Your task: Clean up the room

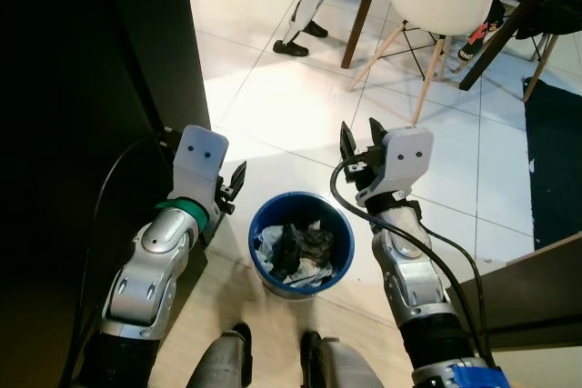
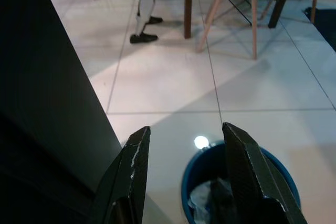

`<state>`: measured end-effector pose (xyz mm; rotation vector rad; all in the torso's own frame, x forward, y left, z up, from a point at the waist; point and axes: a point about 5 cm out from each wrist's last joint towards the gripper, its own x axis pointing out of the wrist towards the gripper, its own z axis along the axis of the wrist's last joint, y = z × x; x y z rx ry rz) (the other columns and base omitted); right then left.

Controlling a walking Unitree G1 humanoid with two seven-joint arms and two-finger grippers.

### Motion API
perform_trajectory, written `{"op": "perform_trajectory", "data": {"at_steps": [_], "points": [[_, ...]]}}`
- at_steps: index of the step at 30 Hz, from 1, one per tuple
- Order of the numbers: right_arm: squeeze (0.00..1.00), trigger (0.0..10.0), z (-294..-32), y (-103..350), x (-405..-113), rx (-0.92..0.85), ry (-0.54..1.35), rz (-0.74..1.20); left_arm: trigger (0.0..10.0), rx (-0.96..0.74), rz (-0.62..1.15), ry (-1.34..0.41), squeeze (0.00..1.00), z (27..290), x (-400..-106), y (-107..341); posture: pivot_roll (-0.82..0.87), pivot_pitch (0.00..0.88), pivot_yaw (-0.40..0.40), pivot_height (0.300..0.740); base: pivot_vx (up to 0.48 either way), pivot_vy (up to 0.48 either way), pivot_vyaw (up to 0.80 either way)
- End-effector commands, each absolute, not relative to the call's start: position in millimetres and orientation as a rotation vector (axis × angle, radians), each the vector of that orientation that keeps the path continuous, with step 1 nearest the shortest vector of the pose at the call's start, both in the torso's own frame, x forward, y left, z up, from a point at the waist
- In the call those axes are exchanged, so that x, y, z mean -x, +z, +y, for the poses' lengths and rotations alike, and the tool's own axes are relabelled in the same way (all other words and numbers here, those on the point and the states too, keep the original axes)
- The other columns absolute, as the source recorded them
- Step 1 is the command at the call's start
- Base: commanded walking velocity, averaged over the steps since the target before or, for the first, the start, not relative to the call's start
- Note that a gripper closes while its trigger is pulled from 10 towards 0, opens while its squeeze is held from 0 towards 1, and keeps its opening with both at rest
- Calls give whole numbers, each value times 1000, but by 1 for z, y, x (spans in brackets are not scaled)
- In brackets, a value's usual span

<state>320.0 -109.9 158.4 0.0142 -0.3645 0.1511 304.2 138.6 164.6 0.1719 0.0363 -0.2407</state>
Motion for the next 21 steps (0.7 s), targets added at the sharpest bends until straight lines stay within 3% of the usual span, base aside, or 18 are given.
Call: {"op": "perform_trajectory", "data": {"at_steps": [1,9,21], "points": [[0,10000,-110,154,-318,-9,145,-346,10000,-183,52,-242,0,140,-305,161,26,65,23,740,0,0,0],[0,10000,-109,154,-318,-7,154,-336,10000,-182,35,-242,0,139,-310,163,27,61,21,740,-183,0,0],[0,10000,-101,152,-316,-21,180,-318,10000,-182,33,-238,0,140,-309,160,33,64,21,740,-357,0,0]]}}
